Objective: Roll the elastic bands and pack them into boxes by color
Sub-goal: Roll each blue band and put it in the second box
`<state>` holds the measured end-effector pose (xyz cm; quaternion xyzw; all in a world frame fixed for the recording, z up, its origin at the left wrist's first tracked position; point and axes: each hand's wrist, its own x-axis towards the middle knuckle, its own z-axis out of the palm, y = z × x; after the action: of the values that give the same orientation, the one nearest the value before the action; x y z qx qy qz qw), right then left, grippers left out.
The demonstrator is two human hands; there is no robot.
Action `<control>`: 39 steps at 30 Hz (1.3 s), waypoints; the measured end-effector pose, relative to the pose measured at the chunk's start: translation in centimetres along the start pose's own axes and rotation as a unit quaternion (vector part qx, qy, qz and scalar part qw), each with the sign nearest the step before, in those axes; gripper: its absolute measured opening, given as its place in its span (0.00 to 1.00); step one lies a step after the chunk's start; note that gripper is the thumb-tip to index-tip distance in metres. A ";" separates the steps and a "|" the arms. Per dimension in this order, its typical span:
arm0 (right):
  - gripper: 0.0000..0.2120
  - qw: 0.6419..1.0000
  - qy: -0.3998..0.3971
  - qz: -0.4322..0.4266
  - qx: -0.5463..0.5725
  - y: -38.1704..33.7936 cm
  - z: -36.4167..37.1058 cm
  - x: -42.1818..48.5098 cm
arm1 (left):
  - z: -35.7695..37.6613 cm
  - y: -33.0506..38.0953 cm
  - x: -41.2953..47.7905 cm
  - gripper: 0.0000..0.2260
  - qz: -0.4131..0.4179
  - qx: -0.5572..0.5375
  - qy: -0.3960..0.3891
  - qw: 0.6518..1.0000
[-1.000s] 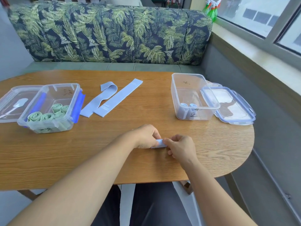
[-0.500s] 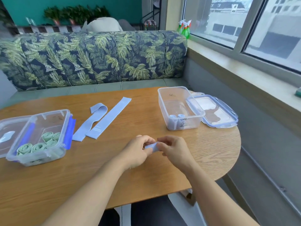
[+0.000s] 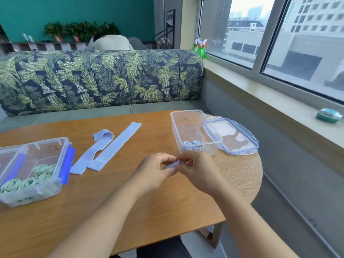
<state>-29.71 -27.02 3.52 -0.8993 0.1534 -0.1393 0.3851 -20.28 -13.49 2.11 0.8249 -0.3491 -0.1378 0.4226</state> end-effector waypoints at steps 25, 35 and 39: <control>0.03 0.982 0.030 0.032 -0.186 2.2 -12.0 10.4 | 1.0 3.8 12.6 0.10 0.030 -0.100 0.050 0.993; 0.13 0.911 -0.144 0.107 -0.371 4.9 -8.9 16.1 | 3.7 4.2 16.8 0.10 -0.015 0.131 -0.008 0.991; 0.13 0.907 -0.190 0.121 -0.355 5.3 -8.1 16.9 | 4.3 3.7 17.4 0.07 -0.021 0.193 -0.033 0.980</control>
<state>-18.13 -42.24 7.30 -0.9605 0.2245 0.1458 0.0766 -11.73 -29.64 3.61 0.8929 -0.3659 -0.1039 0.2408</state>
